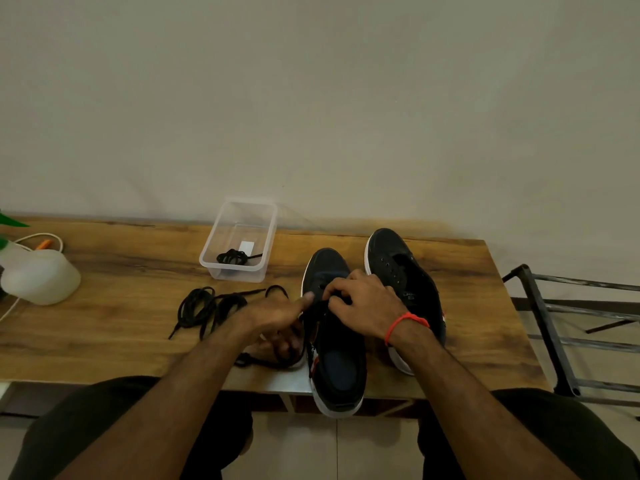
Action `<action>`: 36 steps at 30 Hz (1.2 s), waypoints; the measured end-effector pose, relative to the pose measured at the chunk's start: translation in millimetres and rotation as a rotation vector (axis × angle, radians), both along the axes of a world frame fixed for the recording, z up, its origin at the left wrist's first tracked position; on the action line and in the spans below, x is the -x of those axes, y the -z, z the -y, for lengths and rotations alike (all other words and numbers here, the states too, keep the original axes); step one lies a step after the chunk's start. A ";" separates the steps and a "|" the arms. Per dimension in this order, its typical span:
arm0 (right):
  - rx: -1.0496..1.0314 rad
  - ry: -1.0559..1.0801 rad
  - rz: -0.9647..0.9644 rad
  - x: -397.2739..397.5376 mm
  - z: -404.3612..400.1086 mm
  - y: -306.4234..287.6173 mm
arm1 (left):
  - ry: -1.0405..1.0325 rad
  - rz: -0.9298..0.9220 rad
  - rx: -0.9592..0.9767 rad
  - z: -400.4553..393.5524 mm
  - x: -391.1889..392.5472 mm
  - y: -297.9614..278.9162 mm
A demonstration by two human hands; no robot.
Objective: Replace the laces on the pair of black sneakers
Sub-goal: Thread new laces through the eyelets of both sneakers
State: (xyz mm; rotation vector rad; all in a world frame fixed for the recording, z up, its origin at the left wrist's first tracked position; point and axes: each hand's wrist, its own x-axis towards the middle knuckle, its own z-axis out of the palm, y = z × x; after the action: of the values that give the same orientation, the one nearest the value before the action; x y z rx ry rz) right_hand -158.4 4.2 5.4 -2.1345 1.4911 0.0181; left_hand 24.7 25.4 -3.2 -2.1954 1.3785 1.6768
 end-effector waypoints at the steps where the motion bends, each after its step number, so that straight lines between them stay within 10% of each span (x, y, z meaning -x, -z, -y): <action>1: 0.007 -0.001 -0.002 -0.1 0.4 0.7 | -0.061 -0.003 0.020 1.3 -1.3 3.0; 23: -0.007 0.042 0.082 -6.6 1.9 7.6 | -0.766 -0.747 0.808 17.8 -7.1 -41.5; 36: -0.497 0.657 1.556 -7.4 8.3 -17.2 | 0.221 -0.309 0.494 5.2 -3.8 -26.8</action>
State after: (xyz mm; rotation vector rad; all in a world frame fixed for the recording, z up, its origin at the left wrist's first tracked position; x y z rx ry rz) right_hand -151.0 -4.2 22.7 -0.6445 0.8767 -1.0839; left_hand 28.6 20.2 23.6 -1.9305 2.2318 1.7962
